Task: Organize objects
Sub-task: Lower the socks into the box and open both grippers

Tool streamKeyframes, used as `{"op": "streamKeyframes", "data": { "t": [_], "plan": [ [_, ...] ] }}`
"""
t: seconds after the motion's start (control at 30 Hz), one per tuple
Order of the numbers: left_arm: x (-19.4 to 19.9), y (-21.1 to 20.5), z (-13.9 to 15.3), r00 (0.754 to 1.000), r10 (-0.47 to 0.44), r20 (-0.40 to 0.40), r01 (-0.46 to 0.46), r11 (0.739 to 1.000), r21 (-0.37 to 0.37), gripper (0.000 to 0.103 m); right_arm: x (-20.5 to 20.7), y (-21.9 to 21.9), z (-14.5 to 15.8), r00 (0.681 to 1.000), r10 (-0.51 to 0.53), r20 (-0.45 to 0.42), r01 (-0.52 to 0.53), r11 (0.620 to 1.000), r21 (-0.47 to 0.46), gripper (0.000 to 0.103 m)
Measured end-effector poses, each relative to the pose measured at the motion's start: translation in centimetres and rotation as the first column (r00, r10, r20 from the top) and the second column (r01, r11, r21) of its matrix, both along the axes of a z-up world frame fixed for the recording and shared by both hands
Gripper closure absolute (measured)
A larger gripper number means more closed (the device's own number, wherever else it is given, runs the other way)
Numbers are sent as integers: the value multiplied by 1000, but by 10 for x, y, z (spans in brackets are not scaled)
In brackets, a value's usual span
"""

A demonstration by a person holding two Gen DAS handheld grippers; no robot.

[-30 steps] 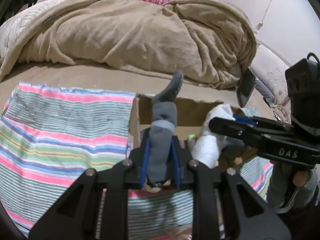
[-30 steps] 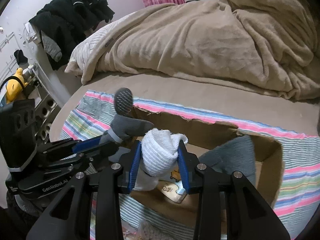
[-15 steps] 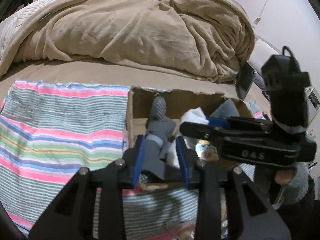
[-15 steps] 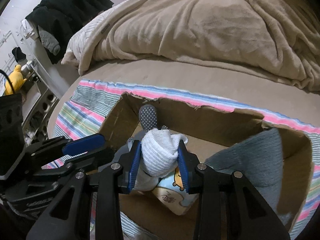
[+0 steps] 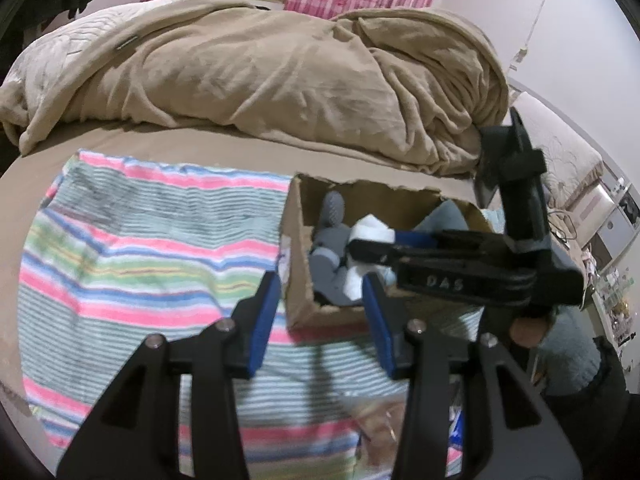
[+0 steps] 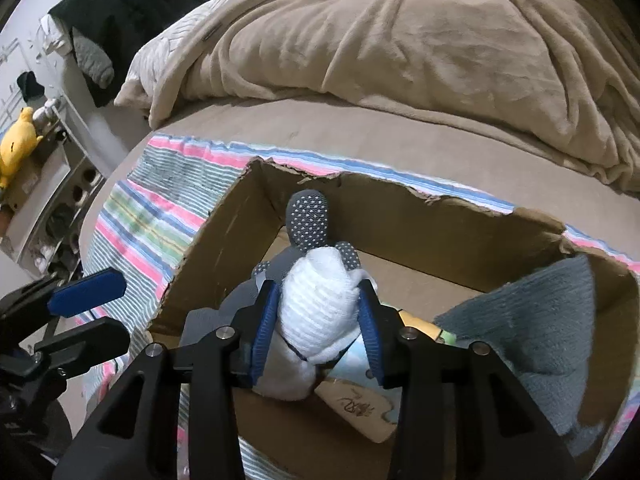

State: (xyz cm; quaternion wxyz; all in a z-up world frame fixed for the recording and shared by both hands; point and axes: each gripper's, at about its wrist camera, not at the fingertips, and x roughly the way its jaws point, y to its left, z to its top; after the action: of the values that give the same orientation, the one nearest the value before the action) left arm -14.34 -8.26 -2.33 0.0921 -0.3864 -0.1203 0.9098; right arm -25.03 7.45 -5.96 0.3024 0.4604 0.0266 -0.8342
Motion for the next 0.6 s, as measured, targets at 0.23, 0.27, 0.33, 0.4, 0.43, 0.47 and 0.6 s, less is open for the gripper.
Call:
{"op": "streamKeyframes", "data": {
  "t": [0.23, 0.27, 0.33, 0.4, 0.43, 0.47, 0.6],
  "plan": [
    [21, 0, 11, 1000, 23, -17, -22, 1000, 7, 39, 18, 12, 23, 998, -31, -46, 31, 999, 6, 31],
    [25, 0, 13, 999, 28, -22, -27, 1000, 12, 36, 24, 15, 28, 998, -34, -59, 34, 999, 7, 31],
    [30, 2, 17, 999, 27, -25, -26, 1000, 17, 35, 31, 20, 35, 997, -37, -71, 37, 999, 5, 31],
    [36, 5, 21, 999, 27, -27, -27, 1000, 13, 35, 41, 27, 43, 996, -42, -83, 43, 999, 6, 31],
    [38, 6, 22, 999, 26, -28, -26, 1000, 13, 35, 47, 31, 47, 995, -44, -89, 44, 999, 8, 30],
    [41, 8, 24, 999, 25, -29, -24, 1000, 13, 35, 50, 33, 50, 995, -45, -92, 46, 999, 11, 29],
    [54, 15, 30, 999, 18, -35, -18, 1000, 7, 35, 70, 46, 61, 993, -45, -107, 46, 999, 13, 25]
  ]
}}
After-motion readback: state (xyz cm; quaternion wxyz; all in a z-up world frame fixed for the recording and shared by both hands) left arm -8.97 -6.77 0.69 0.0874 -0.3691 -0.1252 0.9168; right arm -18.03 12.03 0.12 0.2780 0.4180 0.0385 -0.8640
